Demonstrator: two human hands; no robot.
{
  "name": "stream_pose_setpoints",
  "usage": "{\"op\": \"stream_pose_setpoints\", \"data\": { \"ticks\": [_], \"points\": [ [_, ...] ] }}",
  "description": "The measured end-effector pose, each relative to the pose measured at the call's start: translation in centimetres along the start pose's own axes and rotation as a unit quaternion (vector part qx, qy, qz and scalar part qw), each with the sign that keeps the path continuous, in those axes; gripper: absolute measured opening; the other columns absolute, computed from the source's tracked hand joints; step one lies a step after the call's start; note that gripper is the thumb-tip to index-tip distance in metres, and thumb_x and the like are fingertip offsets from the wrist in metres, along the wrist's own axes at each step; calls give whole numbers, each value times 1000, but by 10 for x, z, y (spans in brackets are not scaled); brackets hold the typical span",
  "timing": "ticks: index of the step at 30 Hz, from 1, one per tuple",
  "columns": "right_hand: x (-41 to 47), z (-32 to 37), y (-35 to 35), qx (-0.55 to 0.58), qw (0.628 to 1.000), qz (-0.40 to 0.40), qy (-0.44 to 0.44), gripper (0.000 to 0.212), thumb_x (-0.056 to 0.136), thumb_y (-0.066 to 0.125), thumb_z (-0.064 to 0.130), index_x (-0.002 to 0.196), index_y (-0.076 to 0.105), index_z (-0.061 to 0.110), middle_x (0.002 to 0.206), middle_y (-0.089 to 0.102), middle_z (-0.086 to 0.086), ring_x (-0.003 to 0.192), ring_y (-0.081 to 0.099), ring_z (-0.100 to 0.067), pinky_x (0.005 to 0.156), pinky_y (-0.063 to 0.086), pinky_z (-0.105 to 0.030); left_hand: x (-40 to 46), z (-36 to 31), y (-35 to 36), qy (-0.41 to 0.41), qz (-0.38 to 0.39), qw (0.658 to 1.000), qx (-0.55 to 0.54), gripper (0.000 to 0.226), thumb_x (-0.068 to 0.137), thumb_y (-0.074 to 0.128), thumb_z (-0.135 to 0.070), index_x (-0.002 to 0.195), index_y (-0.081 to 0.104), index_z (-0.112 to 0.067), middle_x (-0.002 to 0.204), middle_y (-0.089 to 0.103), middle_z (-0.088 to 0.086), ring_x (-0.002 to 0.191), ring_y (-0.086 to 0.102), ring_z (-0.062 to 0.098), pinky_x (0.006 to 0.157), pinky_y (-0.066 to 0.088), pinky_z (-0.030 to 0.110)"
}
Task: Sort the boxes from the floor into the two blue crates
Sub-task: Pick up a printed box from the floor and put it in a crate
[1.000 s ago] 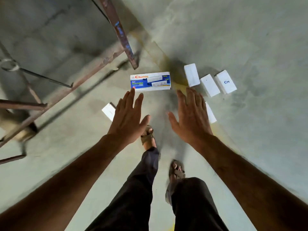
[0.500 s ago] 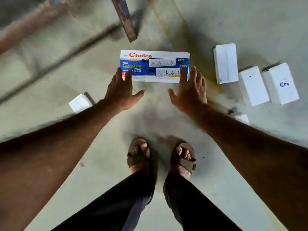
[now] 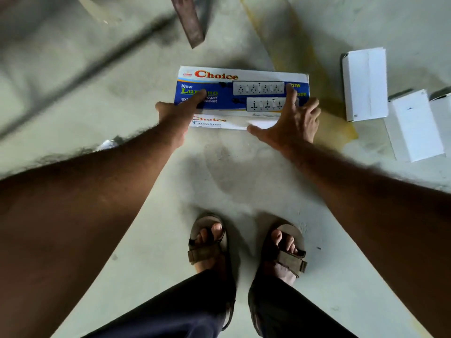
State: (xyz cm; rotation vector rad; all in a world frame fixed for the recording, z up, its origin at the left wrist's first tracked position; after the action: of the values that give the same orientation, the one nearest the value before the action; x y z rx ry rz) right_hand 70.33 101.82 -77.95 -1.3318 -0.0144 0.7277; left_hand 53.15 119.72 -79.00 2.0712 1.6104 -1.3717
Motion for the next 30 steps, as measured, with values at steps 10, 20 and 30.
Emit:
{"op": "stream_pose_setpoints", "data": {
  "ticks": [10,20,30],
  "points": [
    [-134,18,-204,-75,994,-75,-5,128,66,78,70,164,10,24,165,6,-31,153,10,-48,123,9,-63,-212,-102,-65,19,107,994,-24,59,80,85,-42,123,61,-11,102,79,6,84,78,18,70,65,34],
    [-285,32,-510,-126,922,-354,-93,63,77,74,13,137,62,25,146,57,-8,134,52,-36,117,19,-69,-474,-278,-130,104,189,975,53,74,67,85,-61,126,67,-19,114,76,5,98,74,17,85,62,39],
    [-511,35,-667,-104,853,-493,137,74,61,82,16,132,68,30,139,62,-2,126,55,-32,118,18,-67,-746,-347,-160,831,148,424,328,93,72,70,-80,137,64,-14,141,59,10,130,55,35,115,32,58]
  ]
}}
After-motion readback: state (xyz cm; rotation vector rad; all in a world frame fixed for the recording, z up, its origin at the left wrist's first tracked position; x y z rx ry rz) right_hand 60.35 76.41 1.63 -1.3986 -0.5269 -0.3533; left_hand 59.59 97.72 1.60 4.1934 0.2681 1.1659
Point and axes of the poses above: each hand's wrist, its own x-axis towards the middle knuckle, its own y-axis out of the palm, z = x × y, the point moved 3 cm from there along x, towards the middle knuckle
